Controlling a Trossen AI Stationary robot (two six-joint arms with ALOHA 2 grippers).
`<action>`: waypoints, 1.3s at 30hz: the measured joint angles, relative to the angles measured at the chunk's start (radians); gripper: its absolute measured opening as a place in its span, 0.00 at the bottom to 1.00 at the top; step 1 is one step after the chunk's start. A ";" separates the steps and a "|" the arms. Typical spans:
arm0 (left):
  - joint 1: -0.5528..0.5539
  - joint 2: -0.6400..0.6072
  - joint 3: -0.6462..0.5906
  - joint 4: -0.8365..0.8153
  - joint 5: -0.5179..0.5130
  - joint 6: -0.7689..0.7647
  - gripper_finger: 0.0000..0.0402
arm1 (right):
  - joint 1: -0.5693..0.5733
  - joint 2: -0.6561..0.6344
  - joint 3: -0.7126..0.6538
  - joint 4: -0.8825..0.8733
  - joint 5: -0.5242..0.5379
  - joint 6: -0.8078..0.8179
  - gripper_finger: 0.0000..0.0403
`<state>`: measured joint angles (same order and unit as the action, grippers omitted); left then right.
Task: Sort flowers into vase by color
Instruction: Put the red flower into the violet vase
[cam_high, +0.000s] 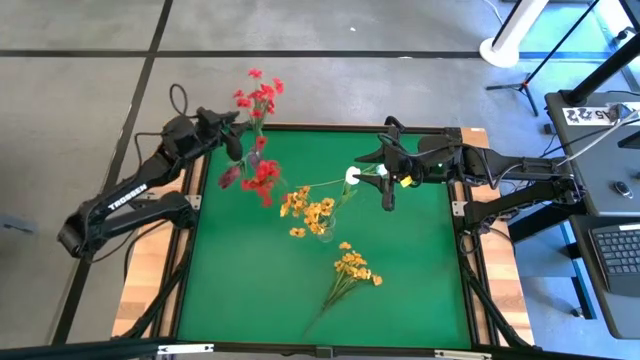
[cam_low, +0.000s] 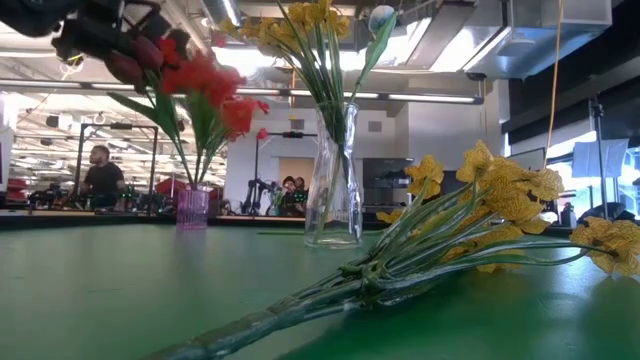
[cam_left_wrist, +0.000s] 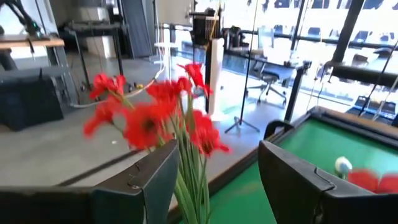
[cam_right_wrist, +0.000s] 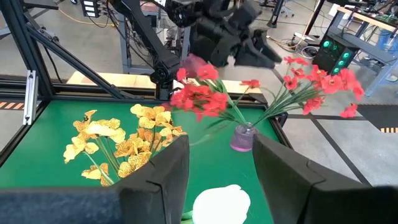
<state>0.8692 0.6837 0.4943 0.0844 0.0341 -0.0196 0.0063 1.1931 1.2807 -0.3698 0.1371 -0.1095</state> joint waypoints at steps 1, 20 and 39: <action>0.000 -0.006 0.013 -0.008 0.000 0.000 0.53 | 0.000 0.000 0.000 0.000 0.000 0.000 0.43; -0.130 -0.093 0.442 -0.357 0.037 -0.050 0.53 | 0.000 -0.126 0.000 -0.161 0.095 -0.003 0.43; -0.822 0.083 0.508 -0.711 -0.449 0.127 0.47 | 0.000 -0.204 0.000 -0.228 0.133 0.030 0.43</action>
<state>0.0472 0.7668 1.0019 -0.6265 -0.4149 0.1074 0.0063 0.9891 1.2808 -0.5980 0.2699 -0.0791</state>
